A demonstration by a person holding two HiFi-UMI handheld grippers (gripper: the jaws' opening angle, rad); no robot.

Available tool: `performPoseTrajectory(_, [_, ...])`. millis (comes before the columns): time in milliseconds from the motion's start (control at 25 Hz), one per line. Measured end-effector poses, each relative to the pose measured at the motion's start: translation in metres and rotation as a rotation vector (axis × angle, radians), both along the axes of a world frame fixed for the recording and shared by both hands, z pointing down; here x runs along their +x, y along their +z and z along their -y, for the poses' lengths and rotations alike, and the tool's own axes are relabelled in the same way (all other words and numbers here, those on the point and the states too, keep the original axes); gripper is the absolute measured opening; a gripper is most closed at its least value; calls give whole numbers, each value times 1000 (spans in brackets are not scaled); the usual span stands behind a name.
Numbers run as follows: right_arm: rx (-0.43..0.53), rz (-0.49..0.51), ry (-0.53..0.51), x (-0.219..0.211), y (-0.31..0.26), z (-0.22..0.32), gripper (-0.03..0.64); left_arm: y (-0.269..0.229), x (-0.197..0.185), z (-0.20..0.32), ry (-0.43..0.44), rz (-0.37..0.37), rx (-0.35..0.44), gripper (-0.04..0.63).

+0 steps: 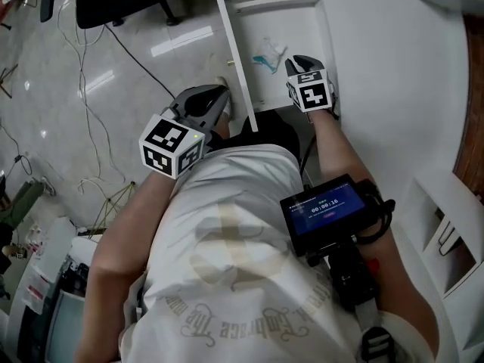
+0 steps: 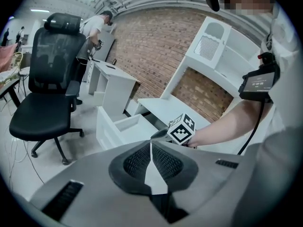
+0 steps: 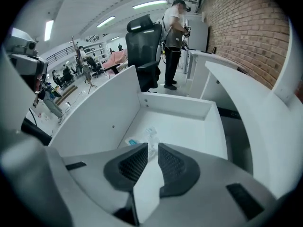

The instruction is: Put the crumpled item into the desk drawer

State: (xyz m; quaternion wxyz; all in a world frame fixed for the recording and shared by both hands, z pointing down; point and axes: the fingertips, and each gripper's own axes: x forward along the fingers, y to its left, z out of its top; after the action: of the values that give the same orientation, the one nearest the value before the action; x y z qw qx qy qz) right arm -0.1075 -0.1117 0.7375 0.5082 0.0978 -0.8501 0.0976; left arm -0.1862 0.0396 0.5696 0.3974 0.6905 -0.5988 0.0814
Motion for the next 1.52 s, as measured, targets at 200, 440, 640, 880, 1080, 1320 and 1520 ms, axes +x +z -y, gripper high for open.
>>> performPoseTrajectory(200, [20,19,59,4,-15,0,69,-3,-8,5,40,-1,19,29])
performPoseTrajectory(440, [34,38,111,7,-34,-12,54,-10,-14,-1,77,3,35,29])
performPoseTrajectory(640, [49,62,123,7,-49,-20,43,-16,-17,6,121,12,64,29])
performPoseTrajectory(880, [48,72,156,16,-62,-26,28,-26,-12,15,159,9,97,29])
performPoseTrajectory(1080, [54,95,173,21,-80,-33,23,-38,-9,20,188,18,122,29])
performPoseTrajectory(1320, [59,152,186,18,-105,-38,23,-46,-10,29,210,24,145,29])
performPoseTrajectory(1520, [67,213,199,15,-130,-39,21,-48,-7,36,229,28,151,29])
